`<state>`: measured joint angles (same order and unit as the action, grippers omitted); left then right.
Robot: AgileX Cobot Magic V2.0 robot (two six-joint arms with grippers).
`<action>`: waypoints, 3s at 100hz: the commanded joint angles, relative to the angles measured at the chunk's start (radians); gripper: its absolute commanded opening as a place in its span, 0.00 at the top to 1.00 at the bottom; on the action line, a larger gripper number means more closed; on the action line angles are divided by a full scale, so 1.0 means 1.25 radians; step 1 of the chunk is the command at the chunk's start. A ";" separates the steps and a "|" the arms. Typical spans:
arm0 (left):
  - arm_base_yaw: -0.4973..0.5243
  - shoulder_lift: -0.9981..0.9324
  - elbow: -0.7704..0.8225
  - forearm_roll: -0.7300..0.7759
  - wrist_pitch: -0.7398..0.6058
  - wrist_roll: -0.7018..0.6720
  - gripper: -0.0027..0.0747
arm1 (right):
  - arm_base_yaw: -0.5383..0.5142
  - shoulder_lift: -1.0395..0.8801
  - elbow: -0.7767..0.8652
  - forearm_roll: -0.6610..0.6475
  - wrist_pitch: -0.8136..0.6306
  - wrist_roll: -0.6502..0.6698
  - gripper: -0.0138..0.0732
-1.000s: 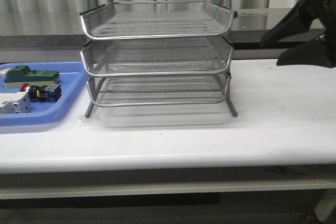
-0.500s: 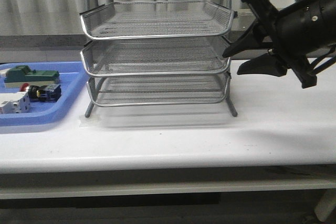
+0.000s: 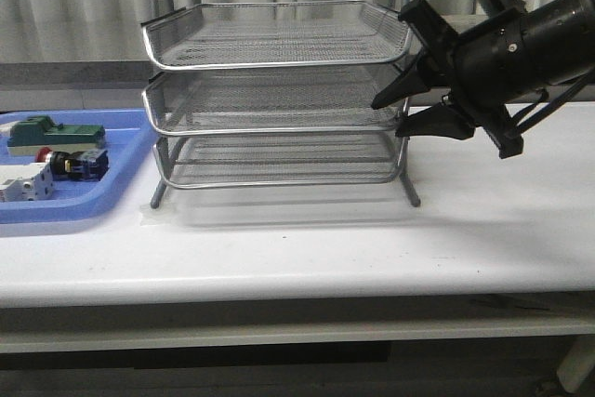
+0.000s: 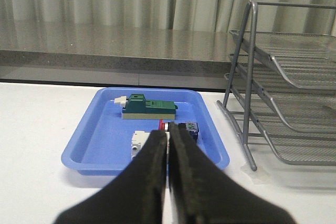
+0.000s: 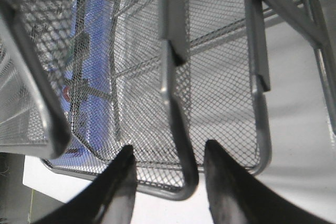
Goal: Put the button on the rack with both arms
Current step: 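Hook the right gripper into the middle mesh tray's front edge, then pull the middle mesh tray out toward the robot with the right gripper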
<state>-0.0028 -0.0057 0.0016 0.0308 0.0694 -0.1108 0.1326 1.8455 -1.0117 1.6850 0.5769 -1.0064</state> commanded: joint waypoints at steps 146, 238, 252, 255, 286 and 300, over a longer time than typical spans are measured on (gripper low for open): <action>0.000 -0.025 0.037 0.001 -0.068 -0.007 0.96 | 0.005 -0.137 0.222 -0.027 0.069 -0.068 0.78; 0.000 -0.025 0.037 0.001 -0.068 -0.007 0.96 | 0.005 -0.234 0.307 -0.027 0.092 -0.096 0.24; 0.000 -0.025 0.037 0.001 -0.068 -0.007 0.96 | 0.004 -0.281 0.307 -0.034 0.086 -0.095 0.24; 0.000 -0.025 0.037 0.001 -0.068 -0.007 0.96 | 0.004 -0.292 0.307 -0.040 0.085 -0.092 0.24; 0.000 -0.025 0.037 0.001 -0.068 -0.007 0.96 | 0.004 -0.430 0.307 -0.414 0.024 0.198 0.25; 0.000 -0.025 0.037 0.001 -0.068 -0.007 0.96 | 0.004 -0.525 0.307 -0.639 0.009 0.377 0.25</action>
<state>-0.0028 -0.0057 0.0016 0.0308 0.0694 -0.1108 0.1357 1.2865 -0.6106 1.0374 0.5896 -0.6692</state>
